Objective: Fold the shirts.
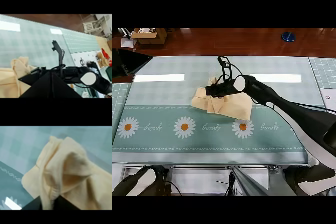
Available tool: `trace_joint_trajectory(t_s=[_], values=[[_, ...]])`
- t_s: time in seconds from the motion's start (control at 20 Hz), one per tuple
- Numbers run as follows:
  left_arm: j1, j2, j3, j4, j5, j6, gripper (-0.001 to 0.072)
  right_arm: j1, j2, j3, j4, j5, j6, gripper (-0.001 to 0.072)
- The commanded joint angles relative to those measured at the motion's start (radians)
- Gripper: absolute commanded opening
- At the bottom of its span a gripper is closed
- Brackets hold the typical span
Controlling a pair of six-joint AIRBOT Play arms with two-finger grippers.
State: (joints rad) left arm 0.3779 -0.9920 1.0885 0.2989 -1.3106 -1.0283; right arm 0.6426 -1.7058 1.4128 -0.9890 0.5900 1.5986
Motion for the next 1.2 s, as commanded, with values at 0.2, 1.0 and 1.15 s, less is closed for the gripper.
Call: trace_joint_trajectory(t_s=[0.2,1.0,1.15], values=[[-0.006,-0.002,-0.001,0.08,-0.002,-0.017,0.0019,0.004,0.032,0.001,0.082,-0.051,-0.019,0.0429],[-0.006,-0.009,-0.001,0.159,0.001,-0.017,0.0019,-0.771,0.208,-0.371,0.245,0.527,-0.204,0.0585],[-0.006,-0.009,-0.001,0.159,0.001,-0.017,0.002,-0.679,0.183,-0.433,0.271,0.402,-0.225,0.0585]])
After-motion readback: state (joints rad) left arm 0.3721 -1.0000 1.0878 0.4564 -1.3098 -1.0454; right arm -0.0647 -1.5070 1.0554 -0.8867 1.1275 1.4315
